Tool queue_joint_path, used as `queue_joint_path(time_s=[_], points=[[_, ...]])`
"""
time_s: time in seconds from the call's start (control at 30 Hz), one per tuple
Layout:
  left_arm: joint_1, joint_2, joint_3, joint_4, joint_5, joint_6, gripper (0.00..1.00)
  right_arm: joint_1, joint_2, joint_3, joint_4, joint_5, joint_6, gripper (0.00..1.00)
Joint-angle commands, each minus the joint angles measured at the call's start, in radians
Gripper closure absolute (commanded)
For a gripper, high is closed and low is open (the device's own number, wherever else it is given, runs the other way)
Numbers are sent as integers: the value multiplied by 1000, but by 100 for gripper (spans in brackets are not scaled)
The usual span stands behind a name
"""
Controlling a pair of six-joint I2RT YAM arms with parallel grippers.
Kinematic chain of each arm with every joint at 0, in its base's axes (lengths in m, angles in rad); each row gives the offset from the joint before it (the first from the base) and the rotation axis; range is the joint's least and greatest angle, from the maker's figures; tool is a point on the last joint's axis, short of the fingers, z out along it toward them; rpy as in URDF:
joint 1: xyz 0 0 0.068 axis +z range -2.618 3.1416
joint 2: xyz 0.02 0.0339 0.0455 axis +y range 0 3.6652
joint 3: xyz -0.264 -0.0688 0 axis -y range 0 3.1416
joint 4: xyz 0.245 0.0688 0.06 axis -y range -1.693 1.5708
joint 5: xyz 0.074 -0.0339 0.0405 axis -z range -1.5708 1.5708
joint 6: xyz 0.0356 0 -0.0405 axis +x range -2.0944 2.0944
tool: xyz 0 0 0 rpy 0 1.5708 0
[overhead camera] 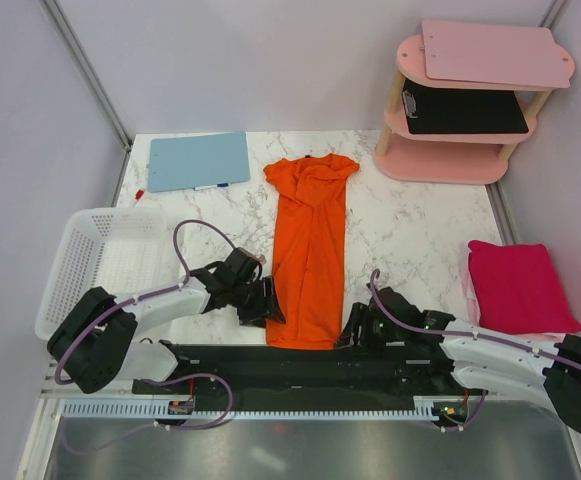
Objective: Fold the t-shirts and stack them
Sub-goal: Grab the bottom of the folded rectangular tshirt with both arms
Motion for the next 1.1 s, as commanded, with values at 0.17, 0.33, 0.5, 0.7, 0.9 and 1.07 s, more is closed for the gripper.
queue_joint_path(time_s=[0.17,0.33,0.5,0.7,0.9,1.07], points=[[-10,47,-48,-40,-53,20,40,-3,-5,52,33,57,-8,40],[-10,55,-51,-40,-62,20,40,-1,0,64,40,28,-8,41],[-10,78,-41,-36,-67,21,40,-1,-14,84,33,11,-13,41],[-10,92,-41,-28,-70,26,40,0,15,88,36,12,-34,41],[-10,89,-49,-25,-70,24,41,-1,104,53,133,-3,-17,43],[-10,86,-55,-28,-68,24,70,-1,136,44,178,26,-28,61]])
